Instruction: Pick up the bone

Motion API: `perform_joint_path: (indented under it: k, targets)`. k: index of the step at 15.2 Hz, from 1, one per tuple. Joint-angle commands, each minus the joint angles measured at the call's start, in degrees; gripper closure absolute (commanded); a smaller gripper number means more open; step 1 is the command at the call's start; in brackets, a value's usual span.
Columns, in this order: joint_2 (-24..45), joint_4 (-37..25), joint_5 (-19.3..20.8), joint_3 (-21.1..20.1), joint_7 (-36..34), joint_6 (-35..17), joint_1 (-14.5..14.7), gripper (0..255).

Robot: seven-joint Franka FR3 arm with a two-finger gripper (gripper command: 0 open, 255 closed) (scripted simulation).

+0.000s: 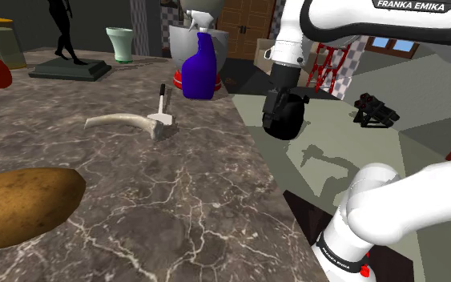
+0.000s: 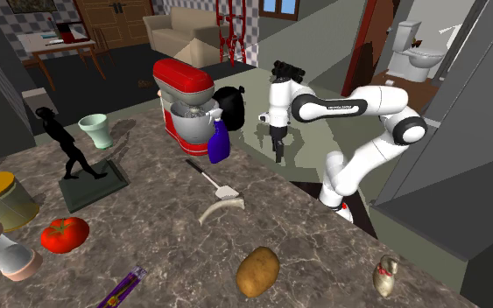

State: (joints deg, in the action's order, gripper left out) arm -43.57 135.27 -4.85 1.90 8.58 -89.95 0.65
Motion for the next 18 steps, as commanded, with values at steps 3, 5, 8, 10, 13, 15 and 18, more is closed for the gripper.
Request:
perform_joint_path:
  k: [3, 5, 8, 10, 13, 15, 18]
  targets:
    - [2.9, -2.7, -1.2, -2.2, -2.2, -0.1, 0.9, 0]
    - [5.9, -5.7, -2.1, -4.4, -4.4, -0.1, 1.7, 0]
    - [10.7, -10.6, -3.1, -7.5, -7.6, 0.0, 2.8, 0]
    - [14.1, -14.1, -3.5, -9.5, -9.8, 0.2, 3.4, 0]
    - [19.5, -20.0, -3.6, -12.4, -13.2, 0.8, 4.2, 0]
    - [23.3, -24.3, -3.4, -14.3, -15.6, 1.4, 4.7, 0]
    - [29.4, -31.3, -2.5, -17.1, -19.2, 2.7, 5.6, 0]
